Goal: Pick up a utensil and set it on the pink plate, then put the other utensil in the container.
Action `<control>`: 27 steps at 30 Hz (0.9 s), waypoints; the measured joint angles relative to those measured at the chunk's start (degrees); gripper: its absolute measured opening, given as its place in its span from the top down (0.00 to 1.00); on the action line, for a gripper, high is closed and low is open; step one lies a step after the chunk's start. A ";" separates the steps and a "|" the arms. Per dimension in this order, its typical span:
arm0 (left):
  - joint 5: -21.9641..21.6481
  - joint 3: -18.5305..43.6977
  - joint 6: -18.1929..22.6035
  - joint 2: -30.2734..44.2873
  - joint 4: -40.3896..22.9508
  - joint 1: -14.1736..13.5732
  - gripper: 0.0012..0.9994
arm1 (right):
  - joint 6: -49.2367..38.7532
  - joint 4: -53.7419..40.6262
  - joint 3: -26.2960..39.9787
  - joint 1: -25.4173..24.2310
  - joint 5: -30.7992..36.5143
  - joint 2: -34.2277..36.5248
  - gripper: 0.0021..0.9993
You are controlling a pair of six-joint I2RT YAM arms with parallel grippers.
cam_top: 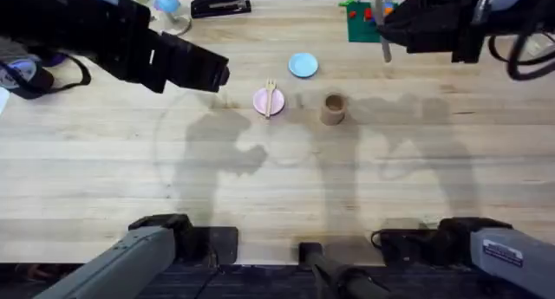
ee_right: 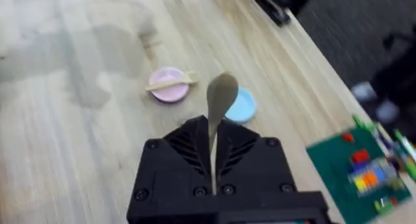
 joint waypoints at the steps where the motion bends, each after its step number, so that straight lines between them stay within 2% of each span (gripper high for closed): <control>1: 0.00 0.00 0.00 -0.02 0.00 0.00 0.01 | -0.86 0.08 -0.17 0.00 -1.46 0.12 0.97; 13: -0.02 0.00 0.00 -0.02 -0.02 0.00 0.01 | -12.88 0.53 -3.41 -1.00 -20.74 7.90 0.97; 19: 0.00 0.00 0.02 -0.01 -0.02 0.00 0.01 | -18.19 0.55 -3.41 -2.37 -30.26 14.44 0.97; 22: -0.01 0.00 0.00 -0.01 -0.02 0.00 0.01 | -19.28 0.42 -3.44 -2.64 -33.35 18.36 0.97; 27: 0.00 0.00 0.01 0.00 -0.02 0.00 0.01 | -19.99 0.35 -3.44 -2.64 -34.17 24.34 0.97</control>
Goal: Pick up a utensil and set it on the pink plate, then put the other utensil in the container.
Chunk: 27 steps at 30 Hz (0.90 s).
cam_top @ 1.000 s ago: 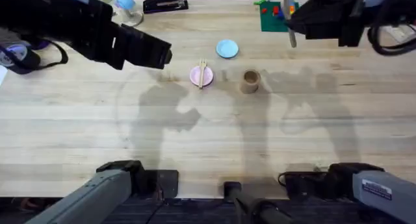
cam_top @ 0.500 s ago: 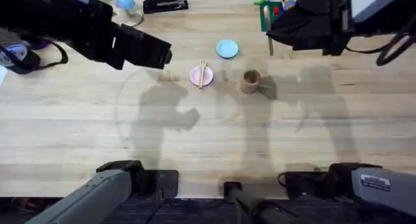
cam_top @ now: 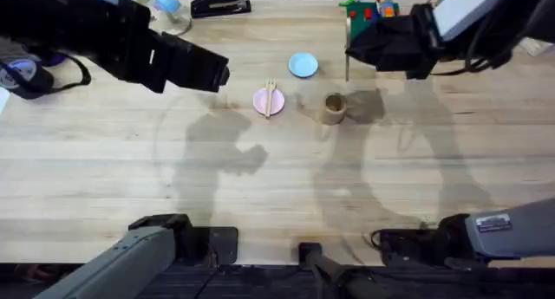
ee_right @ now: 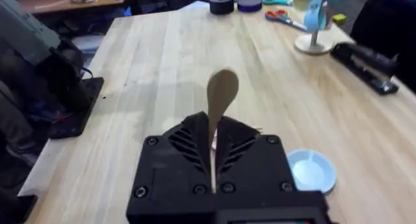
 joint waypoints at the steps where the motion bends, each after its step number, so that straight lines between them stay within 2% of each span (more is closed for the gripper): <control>1: 0.00 0.00 -0.01 0.01 0.01 0.00 0.01 | -0.17 0.00 0.00 0.00 -0.02 0.80 0.97; 6: 0.00 0.00 -0.01 -0.01 0.00 0.00 0.01 | -0.48 0.00 0.00 0.00 0.07 4.03 0.97; 19: 0.00 0.00 0.00 -0.02 0.02 0.00 0.01 | -6.69 -3.56 0.00 0.09 1.20 5.09 0.97; 27: 0.00 0.00 -0.01 -0.01 0.00 0.00 0.01 | -7.80 -3.63 0.00 0.09 1.83 9.28 0.97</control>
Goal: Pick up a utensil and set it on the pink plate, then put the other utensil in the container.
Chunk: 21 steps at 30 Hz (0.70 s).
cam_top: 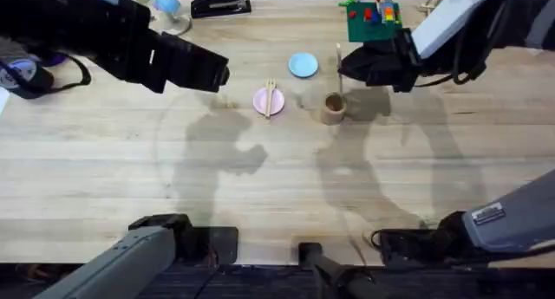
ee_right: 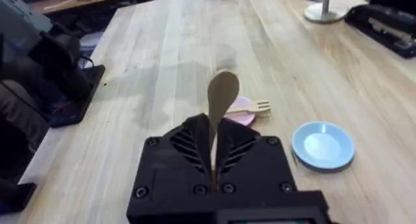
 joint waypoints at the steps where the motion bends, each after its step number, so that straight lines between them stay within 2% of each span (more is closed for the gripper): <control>1: -0.02 0.00 0.00 0.01 0.02 0.00 0.01 | -0.26 -0.02 0.00 0.00 0.07 0.49 0.97; 12: 0.00 0.00 0.00 0.00 0.02 0.00 0.01 | -2.88 0.47 0.00 0.00 1.13 6.15 0.97; 21: 0.00 0.00 0.00 0.01 0.00 0.00 0.01 | -3.76 1.29 0.00 0.00 1.49 7.95 0.97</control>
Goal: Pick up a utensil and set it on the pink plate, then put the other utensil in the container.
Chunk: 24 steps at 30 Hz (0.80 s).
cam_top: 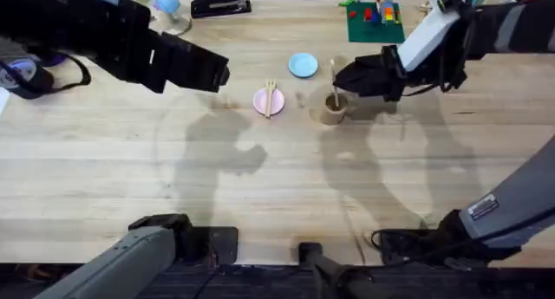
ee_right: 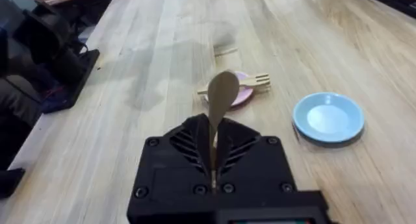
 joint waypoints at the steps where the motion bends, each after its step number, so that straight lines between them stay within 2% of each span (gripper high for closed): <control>1: -0.01 0.00 0.00 -0.01 0.02 0.00 0.01 | -0.12 0.09 0.00 0.00 0.05 0.23 0.97; 8: -0.01 0.00 0.00 0.00 0.01 0.00 0.01 | -0.84 0.26 -0.02 0.08 1.91 2.55 0.97; 24: 0.00 0.00 0.02 -0.02 0.00 0.00 0.01 | -1.22 0.33 -0.07 0.26 6.40 2.64 0.97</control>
